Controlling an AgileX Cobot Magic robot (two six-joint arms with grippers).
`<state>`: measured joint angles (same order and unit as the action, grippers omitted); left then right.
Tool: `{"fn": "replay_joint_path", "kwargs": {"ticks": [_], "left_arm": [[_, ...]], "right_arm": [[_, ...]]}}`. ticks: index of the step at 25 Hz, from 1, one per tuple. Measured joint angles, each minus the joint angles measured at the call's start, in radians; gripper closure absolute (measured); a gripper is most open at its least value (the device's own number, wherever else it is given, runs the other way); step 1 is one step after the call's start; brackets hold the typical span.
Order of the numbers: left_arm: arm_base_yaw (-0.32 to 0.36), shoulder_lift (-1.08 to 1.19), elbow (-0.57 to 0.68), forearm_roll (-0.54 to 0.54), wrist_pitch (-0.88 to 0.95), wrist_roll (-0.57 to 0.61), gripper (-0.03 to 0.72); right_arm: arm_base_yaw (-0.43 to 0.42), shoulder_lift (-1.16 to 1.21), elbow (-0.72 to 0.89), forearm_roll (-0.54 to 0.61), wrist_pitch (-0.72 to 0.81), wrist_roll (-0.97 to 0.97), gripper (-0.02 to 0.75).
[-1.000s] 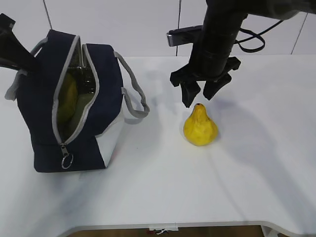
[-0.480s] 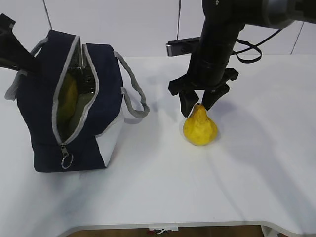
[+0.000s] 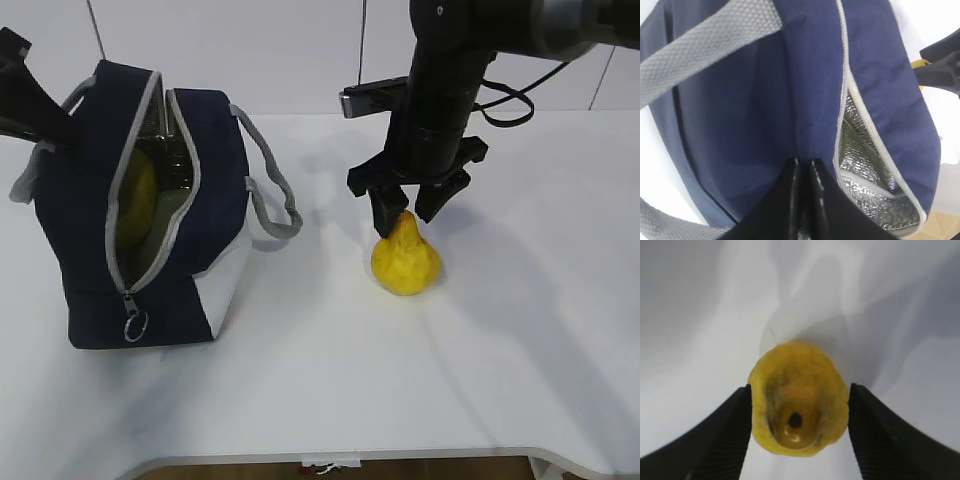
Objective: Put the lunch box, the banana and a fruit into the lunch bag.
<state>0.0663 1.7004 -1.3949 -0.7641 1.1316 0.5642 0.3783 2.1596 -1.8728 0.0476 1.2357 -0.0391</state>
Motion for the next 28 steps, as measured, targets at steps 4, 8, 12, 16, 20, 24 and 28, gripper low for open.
{"fn": "replay_joint_path", "kwargs": {"ticks": [4, 8, 12, 16, 20, 24, 28], "left_arm": [[0.000, 0.000, 0.000, 0.000, 0.000, 0.000, 0.691], [0.000, 0.000, 0.000, 0.000, 0.000, 0.000, 0.691], [0.000, 0.000, 0.000, 0.000, 0.000, 0.000, 0.691], [0.000, 0.000, 0.000, 0.000, 0.000, 0.000, 0.691], [0.000, 0.000, 0.000, 0.000, 0.000, 0.000, 0.691], [0.000, 0.000, 0.000, 0.000, 0.000, 0.000, 0.691], [0.000, 0.000, 0.000, 0.000, 0.000, -0.001, 0.691]], "right_arm": [[0.000, 0.000, 0.000, -0.004, -0.002, 0.000, 0.306], [0.000, 0.000, 0.000, -0.004, -0.002, 0.000, 0.392], [0.000, 0.000, 0.000, -0.004, -0.002, 0.000, 0.465], [0.000, -0.002, 0.000, -0.004, -0.002, 0.002, 0.505], [0.000, -0.040, 0.002, -0.004, -0.002, 0.002, 0.512], [0.000, -0.128, -0.002, -0.002, -0.002, 0.002, 0.512], [0.000, -0.184, -0.083, 0.055, 0.009, 0.002, 0.512]]}}
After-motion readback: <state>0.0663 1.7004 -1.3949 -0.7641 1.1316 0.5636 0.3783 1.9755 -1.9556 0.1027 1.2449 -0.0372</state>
